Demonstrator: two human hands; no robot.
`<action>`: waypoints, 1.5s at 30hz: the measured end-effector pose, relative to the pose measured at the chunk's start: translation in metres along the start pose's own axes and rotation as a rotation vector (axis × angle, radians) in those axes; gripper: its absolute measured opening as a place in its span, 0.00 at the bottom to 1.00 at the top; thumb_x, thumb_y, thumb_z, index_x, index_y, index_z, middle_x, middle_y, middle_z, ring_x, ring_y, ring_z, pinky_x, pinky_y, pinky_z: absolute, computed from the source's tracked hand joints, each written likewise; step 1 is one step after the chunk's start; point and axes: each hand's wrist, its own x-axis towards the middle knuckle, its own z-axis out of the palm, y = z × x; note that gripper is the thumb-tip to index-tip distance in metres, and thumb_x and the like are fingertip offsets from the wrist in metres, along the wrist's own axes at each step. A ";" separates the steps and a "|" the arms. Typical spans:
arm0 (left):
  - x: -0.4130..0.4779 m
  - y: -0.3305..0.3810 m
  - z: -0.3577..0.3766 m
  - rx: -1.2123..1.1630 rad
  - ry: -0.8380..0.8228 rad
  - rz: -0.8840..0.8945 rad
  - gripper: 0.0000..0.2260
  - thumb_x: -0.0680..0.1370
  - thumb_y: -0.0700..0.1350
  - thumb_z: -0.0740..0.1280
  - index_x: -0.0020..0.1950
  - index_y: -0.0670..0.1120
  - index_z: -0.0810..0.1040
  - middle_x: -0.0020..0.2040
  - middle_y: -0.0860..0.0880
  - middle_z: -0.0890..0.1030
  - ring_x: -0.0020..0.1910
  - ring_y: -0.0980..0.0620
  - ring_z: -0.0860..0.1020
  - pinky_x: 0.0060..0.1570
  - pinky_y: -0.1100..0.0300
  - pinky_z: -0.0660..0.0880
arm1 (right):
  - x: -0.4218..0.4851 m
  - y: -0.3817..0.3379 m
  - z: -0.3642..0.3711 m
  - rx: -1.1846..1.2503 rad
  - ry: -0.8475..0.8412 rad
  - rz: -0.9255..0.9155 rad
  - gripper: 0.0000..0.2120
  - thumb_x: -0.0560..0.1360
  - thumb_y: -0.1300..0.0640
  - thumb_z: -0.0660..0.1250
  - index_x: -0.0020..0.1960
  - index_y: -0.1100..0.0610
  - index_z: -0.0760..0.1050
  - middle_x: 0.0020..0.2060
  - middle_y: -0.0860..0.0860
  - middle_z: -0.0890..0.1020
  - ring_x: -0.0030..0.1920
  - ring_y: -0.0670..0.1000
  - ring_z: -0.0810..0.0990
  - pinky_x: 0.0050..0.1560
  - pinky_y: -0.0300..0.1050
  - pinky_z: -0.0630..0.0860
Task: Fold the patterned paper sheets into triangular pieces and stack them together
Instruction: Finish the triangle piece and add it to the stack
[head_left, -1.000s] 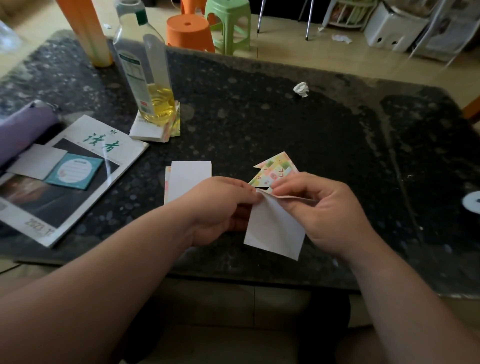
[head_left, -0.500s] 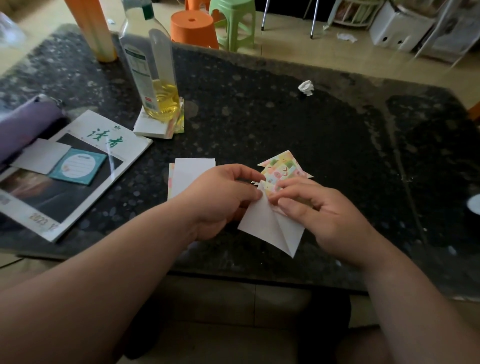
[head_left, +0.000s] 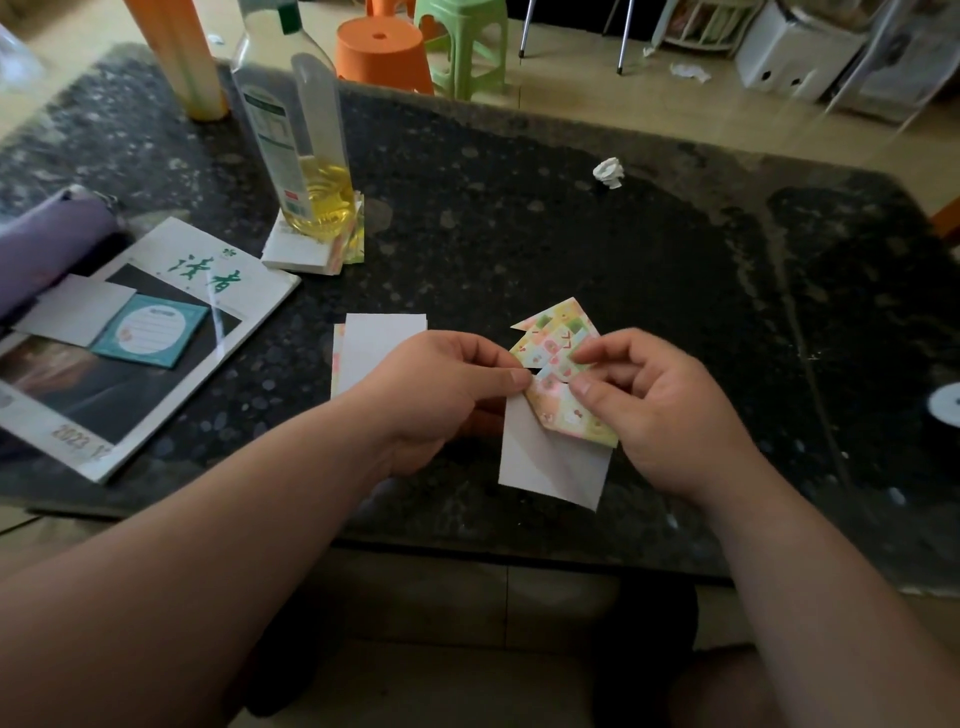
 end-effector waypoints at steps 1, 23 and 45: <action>0.000 0.000 0.000 -0.013 -0.009 -0.004 0.01 0.78 0.38 0.73 0.47 0.40 0.82 0.46 0.42 0.87 0.47 0.45 0.87 0.48 0.51 0.82 | 0.001 -0.001 -0.002 0.019 -0.003 0.025 0.05 0.78 0.54 0.73 0.51 0.44 0.81 0.44 0.41 0.86 0.47 0.38 0.83 0.48 0.41 0.82; -0.002 -0.010 0.011 0.403 -0.053 -0.002 0.03 0.78 0.43 0.74 0.45 0.46 0.87 0.43 0.49 0.87 0.44 0.52 0.87 0.50 0.54 0.84 | 0.008 0.009 0.006 -0.193 -0.200 0.111 0.04 0.75 0.53 0.76 0.42 0.46 0.86 0.39 0.40 0.85 0.45 0.39 0.81 0.40 0.34 0.75; -0.007 -0.006 0.006 0.726 -0.023 0.208 0.07 0.80 0.49 0.72 0.42 0.57 0.84 0.41 0.60 0.84 0.43 0.60 0.81 0.42 0.65 0.75 | 0.004 -0.006 -0.020 -0.179 -0.131 0.197 0.08 0.74 0.56 0.77 0.37 0.48 0.86 0.37 0.43 0.86 0.44 0.43 0.84 0.43 0.41 0.77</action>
